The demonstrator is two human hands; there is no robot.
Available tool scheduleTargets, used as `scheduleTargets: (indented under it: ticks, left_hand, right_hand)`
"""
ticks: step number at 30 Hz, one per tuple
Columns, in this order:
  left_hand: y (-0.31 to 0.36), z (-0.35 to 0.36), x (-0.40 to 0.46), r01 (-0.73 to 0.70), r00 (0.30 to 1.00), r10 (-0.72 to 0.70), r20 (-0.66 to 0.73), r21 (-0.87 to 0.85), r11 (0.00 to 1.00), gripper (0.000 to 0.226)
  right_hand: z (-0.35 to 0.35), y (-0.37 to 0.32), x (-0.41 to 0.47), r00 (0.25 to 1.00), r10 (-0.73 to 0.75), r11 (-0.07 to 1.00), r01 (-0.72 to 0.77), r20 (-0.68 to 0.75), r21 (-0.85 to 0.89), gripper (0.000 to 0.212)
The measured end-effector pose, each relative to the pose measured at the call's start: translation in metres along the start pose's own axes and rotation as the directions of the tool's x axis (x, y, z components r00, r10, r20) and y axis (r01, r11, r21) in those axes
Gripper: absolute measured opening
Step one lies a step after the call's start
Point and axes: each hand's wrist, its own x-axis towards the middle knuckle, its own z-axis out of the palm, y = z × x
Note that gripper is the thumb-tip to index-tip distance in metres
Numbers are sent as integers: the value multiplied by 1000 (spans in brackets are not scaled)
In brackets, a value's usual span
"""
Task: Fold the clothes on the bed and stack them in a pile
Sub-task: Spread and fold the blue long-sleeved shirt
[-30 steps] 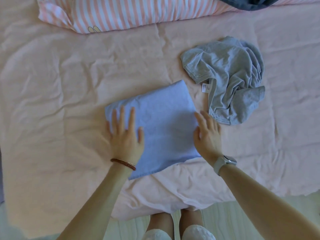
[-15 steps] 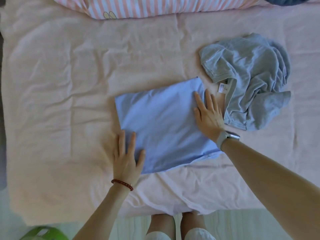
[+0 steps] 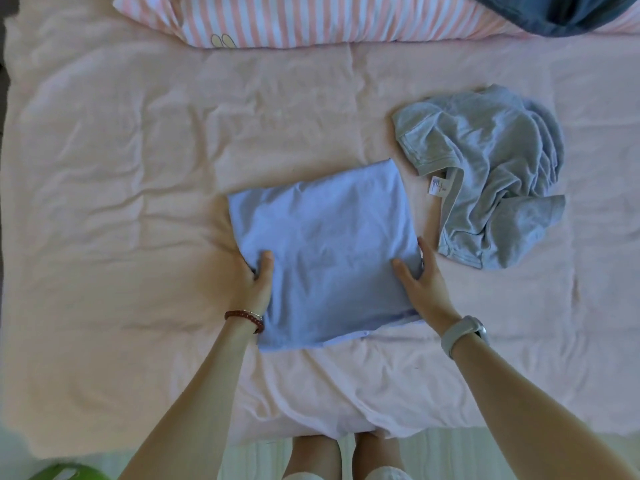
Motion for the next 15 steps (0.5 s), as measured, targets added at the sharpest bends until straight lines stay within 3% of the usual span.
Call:
scheduleTargets:
  ticks: [3, 6, 11, 15]
  left_hand:
    - [11, 8, -5, 17, 999, -18, -48, -10, 1000, 45]
    - [26, 0, -16, -74, 995, 69, -69, -78, 994, 44]
    - [58, -57, -15, -269, 959, 253, -126, -140, 953, 40]
    - [74, -116, 18, -287, 946, 266, -187, -96, 953, 38]
  right_hand:
    - [7, -8, -9, 994, -80, 996, 82, -76, 23, 49]
    - [13, -20, -27, 971, -166, 985, 170, -174, 7, 43]
    - [37, -63, -54, 933, -305, 944, 323, -190, 72, 38]
    - [72, -111, -54, 915, -365, 910, 390, -172, 143, 38]
